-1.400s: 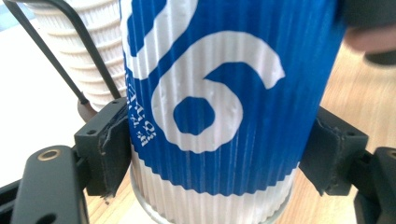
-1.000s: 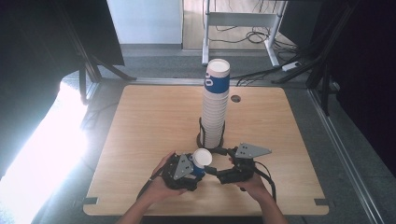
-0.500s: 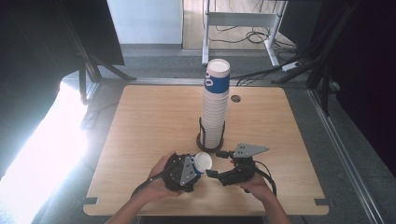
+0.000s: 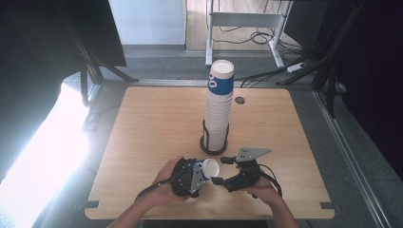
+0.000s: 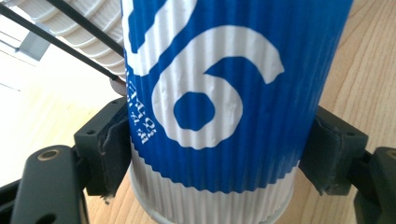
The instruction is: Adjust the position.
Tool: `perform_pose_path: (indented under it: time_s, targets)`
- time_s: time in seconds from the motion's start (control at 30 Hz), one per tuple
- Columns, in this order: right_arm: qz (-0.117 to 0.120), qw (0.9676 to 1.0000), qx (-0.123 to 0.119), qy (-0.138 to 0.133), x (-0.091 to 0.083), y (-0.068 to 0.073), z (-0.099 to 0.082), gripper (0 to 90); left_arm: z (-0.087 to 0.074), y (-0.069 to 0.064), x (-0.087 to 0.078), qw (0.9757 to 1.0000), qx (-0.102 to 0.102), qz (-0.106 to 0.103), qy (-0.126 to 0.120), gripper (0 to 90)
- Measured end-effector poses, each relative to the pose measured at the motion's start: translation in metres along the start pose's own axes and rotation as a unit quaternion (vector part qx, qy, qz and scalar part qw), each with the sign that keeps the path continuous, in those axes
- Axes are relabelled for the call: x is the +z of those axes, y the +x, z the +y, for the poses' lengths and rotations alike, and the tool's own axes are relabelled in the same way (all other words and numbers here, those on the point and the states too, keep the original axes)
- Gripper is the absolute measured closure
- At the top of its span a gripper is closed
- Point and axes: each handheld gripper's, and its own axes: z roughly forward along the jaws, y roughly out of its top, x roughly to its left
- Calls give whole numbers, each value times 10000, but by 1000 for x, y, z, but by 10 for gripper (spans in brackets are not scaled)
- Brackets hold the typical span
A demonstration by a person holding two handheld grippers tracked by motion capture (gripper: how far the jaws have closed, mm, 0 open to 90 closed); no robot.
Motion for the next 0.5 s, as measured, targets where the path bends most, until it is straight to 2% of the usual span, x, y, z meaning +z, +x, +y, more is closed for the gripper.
perform_pose_path:
  time_s: [0.27,0.5]
  targets:
    - [-3,9998,19,187,4,-1,-1,142,4,-4,3,9998,174,41,50,202]
    - [-30,9993,-5,367,6,-1,-1,142,6,-7,5,9998,207,-1,39,202]
